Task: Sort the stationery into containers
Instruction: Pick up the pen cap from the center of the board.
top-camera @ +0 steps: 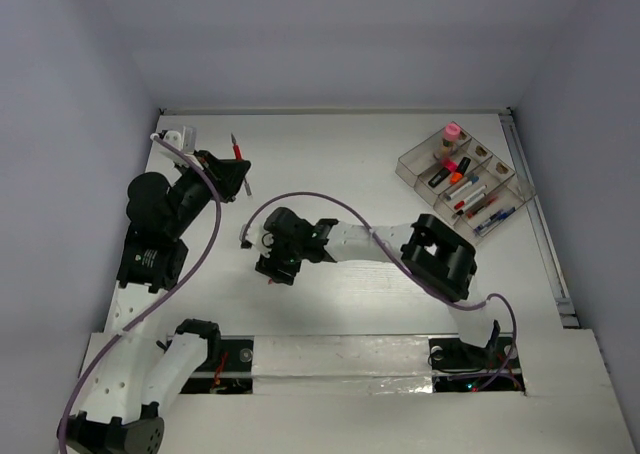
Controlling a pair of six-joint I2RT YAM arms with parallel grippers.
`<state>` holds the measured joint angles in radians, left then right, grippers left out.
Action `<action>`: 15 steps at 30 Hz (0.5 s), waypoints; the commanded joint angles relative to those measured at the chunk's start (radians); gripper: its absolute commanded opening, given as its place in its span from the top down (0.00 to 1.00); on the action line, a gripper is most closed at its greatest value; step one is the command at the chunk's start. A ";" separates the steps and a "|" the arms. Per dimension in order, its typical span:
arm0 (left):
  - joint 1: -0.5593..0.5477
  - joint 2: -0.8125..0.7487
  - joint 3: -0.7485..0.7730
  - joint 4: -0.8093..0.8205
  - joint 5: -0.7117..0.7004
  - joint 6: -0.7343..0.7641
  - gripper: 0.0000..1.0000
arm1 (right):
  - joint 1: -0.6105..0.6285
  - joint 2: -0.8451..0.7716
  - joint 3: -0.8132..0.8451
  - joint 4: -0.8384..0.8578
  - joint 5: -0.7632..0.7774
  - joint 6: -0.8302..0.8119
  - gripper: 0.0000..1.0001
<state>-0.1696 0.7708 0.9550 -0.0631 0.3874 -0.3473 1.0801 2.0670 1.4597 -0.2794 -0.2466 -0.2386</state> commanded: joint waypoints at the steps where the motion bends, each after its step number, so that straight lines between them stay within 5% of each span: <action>1: 0.019 -0.030 -0.007 0.085 0.028 -0.013 1.00 | 0.036 0.036 0.086 -0.086 0.110 -0.073 0.38; 11: 0.019 -0.031 -0.015 0.089 0.037 -0.010 1.00 | 0.076 0.087 0.085 -0.096 0.191 -0.085 0.40; 15: 0.028 -0.031 -0.019 0.091 0.041 -0.012 1.00 | 0.087 0.119 0.109 -0.118 0.161 -0.084 0.50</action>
<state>-0.1539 0.7490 0.9398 -0.0345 0.4080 -0.3508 1.1450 2.1242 1.5360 -0.3439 -0.1009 -0.3008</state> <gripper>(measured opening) 0.076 0.527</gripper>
